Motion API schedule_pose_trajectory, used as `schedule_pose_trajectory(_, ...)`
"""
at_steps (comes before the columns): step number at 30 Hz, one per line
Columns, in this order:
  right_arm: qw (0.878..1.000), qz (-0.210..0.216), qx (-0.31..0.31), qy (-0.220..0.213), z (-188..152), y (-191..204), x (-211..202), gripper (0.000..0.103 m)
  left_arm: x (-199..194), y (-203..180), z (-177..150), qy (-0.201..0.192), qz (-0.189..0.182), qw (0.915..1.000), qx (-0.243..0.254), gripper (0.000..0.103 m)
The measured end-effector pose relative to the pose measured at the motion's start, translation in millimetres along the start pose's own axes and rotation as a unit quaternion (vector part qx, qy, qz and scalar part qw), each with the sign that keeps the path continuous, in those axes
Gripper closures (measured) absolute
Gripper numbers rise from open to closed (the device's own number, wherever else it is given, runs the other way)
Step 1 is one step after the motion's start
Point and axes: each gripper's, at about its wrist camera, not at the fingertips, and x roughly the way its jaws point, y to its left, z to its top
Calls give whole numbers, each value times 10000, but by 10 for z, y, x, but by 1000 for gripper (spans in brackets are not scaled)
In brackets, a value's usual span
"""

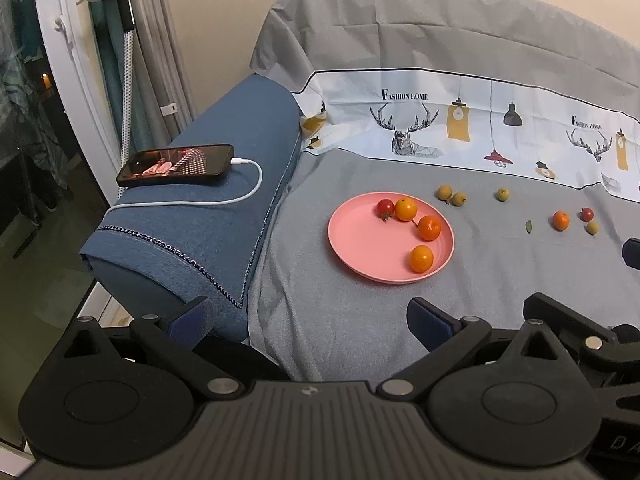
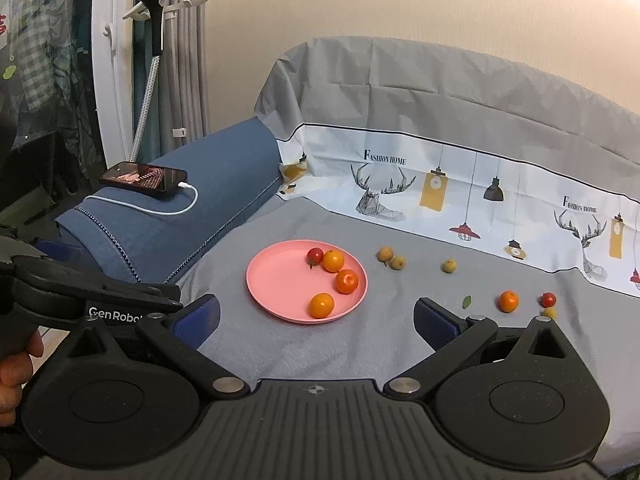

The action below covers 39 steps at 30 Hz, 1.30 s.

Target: Organize fruits

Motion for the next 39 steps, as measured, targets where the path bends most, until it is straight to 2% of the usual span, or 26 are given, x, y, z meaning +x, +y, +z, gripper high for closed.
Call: schedule_pose_trajectory(39, 9994, 16, 42, 338, 8, -15, 234, 1, 239, -48, 9, 276, 56, 9995, 134, 0)
